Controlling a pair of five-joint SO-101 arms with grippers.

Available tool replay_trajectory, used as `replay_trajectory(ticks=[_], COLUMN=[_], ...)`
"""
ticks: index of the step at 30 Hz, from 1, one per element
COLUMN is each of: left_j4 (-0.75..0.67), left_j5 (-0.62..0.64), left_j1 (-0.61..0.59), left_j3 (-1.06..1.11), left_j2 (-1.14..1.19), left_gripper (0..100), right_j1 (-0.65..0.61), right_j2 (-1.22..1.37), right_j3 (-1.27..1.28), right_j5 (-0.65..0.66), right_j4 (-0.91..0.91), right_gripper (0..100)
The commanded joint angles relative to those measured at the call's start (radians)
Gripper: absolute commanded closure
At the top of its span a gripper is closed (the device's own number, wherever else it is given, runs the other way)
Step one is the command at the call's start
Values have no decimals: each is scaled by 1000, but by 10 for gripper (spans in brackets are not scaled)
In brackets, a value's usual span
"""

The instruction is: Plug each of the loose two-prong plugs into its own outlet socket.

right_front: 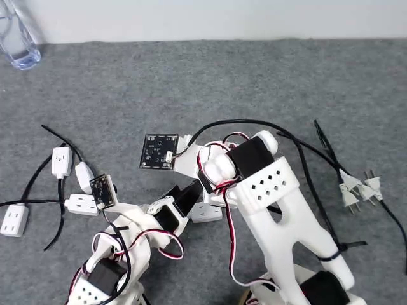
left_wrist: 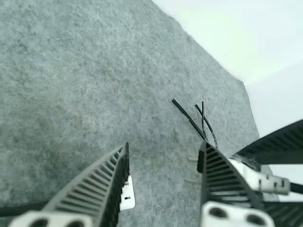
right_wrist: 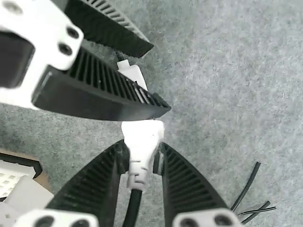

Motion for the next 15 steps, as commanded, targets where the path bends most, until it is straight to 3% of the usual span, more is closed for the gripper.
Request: replay_trajectory(ticks=[1,15], left_j4=[-9,-9], left_j5=[-9,-9], left_j1=[8,8], left_j3=[-2,-2], left_j2=[-6,-6], left_gripper=[772,772], right_j1=[-16,-16], right_j2=[-35,-42], right_j3=[-86,-89], right_j5=[-11,-58], right_j4=[-16,-53], right_gripper=[989,989])
